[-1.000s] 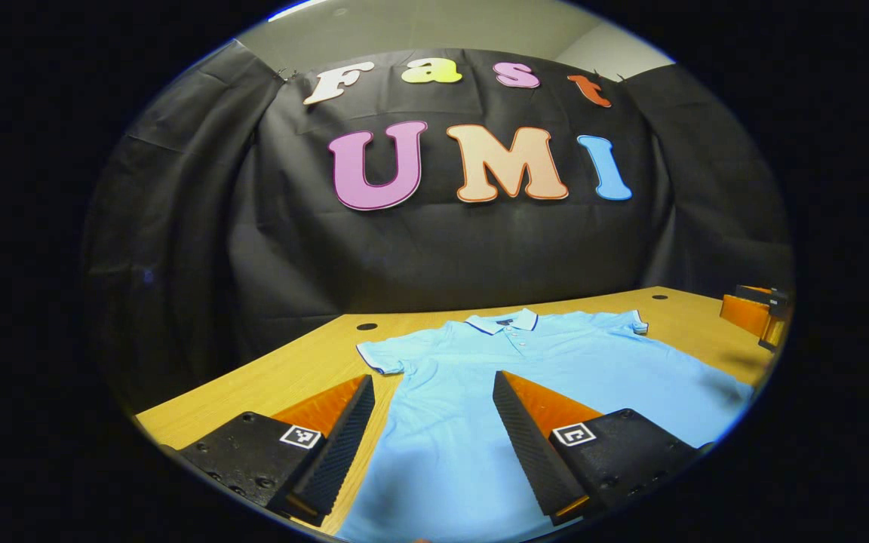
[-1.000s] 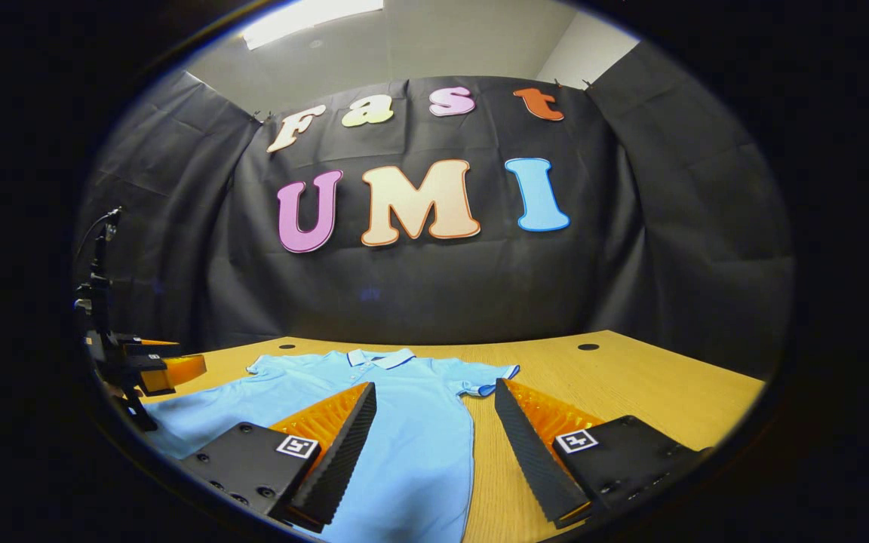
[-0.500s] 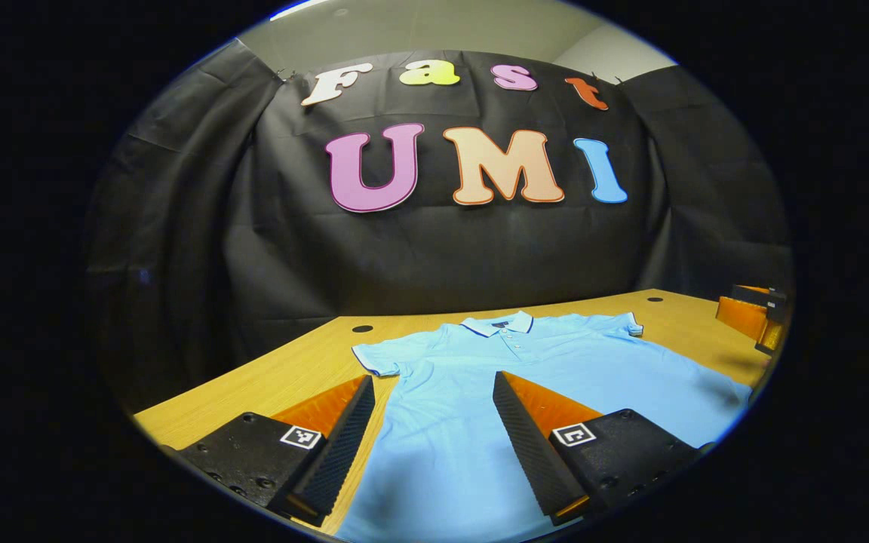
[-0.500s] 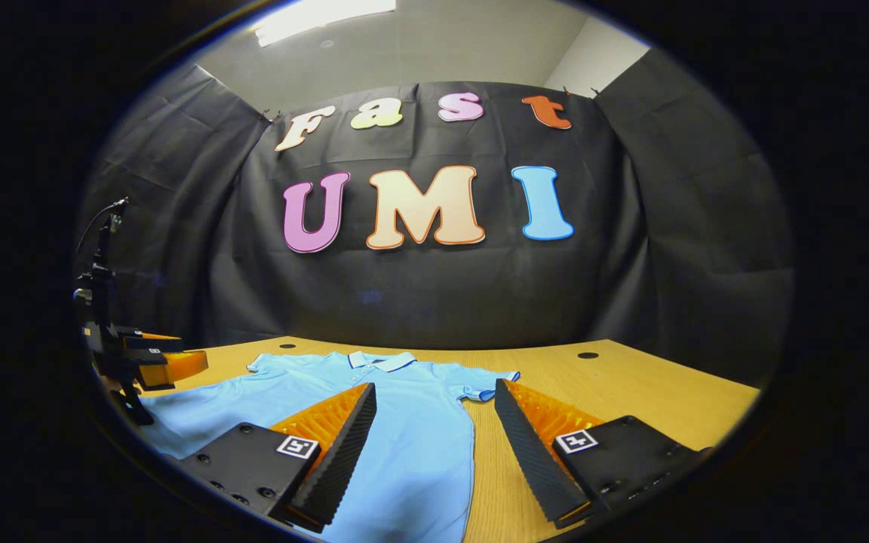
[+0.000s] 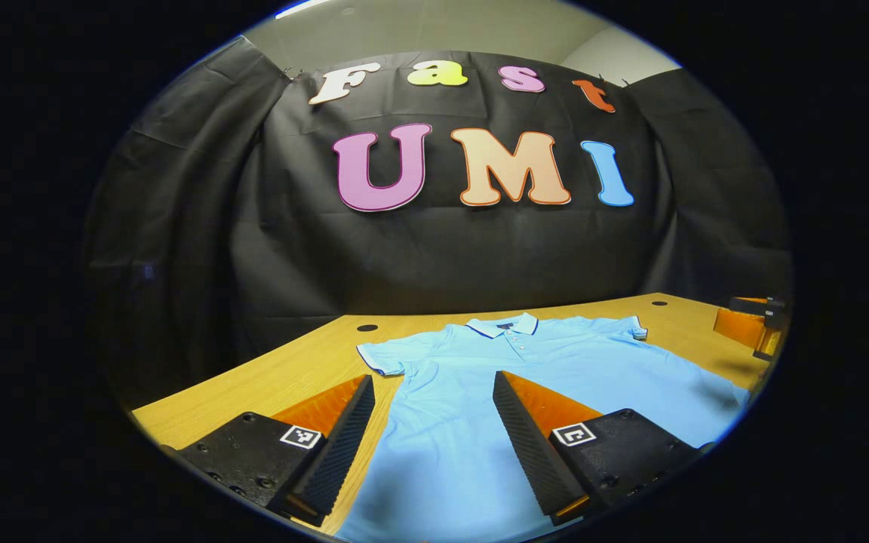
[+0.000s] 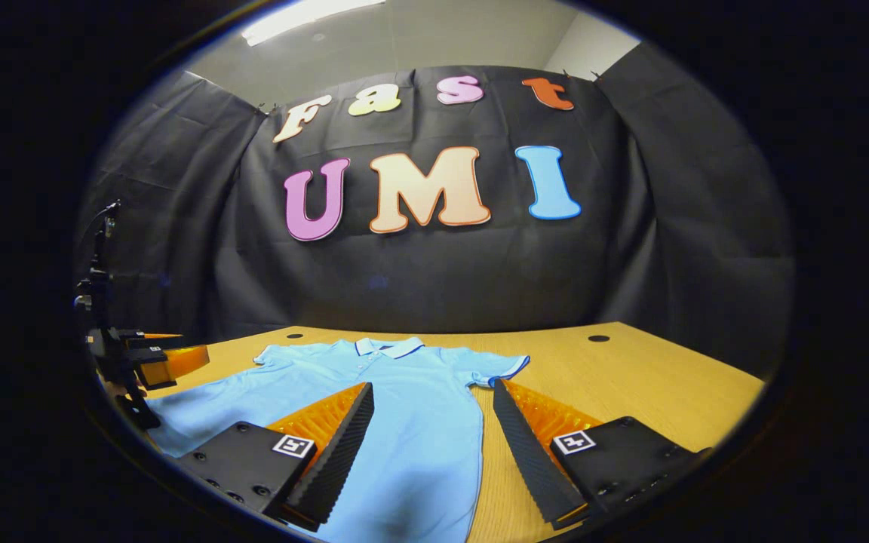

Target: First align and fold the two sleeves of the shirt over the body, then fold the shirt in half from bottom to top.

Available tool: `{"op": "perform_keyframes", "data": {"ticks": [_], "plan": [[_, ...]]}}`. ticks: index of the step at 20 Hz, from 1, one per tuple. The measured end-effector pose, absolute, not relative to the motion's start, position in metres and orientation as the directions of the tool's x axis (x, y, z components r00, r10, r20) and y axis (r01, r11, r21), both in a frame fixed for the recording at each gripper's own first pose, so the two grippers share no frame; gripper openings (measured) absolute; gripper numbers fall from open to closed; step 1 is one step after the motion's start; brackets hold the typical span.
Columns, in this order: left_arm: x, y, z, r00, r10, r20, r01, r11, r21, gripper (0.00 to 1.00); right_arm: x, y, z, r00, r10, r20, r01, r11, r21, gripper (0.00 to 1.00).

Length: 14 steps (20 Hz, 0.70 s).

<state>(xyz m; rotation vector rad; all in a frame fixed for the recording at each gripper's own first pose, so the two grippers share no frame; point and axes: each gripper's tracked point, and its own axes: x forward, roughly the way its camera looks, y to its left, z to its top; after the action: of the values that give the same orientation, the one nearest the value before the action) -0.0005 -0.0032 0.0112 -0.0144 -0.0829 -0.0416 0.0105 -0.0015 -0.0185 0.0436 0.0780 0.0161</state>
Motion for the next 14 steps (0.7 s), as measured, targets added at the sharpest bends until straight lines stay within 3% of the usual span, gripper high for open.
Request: {"op": "perform_keyframes", "data": {"ticks": [6, 14], "plan": [[0.000, -0.003, 0.011, 0.996, -0.041, 0.082, 0.043, 0.999, -0.014, 0.95, 0.046, -0.013, 0.006, 0.983, 0.037, -0.180, -0.036, 0.999, 0.005, 0.98], [-0.001, -0.003, 0.011, 0.996, -0.043, 0.083, 0.045, 0.999, -0.022, 0.95, 0.158, -0.038, 0.008, 0.922, 0.028, -0.387, -0.024, 1.000, 0.015, 0.98]]}}
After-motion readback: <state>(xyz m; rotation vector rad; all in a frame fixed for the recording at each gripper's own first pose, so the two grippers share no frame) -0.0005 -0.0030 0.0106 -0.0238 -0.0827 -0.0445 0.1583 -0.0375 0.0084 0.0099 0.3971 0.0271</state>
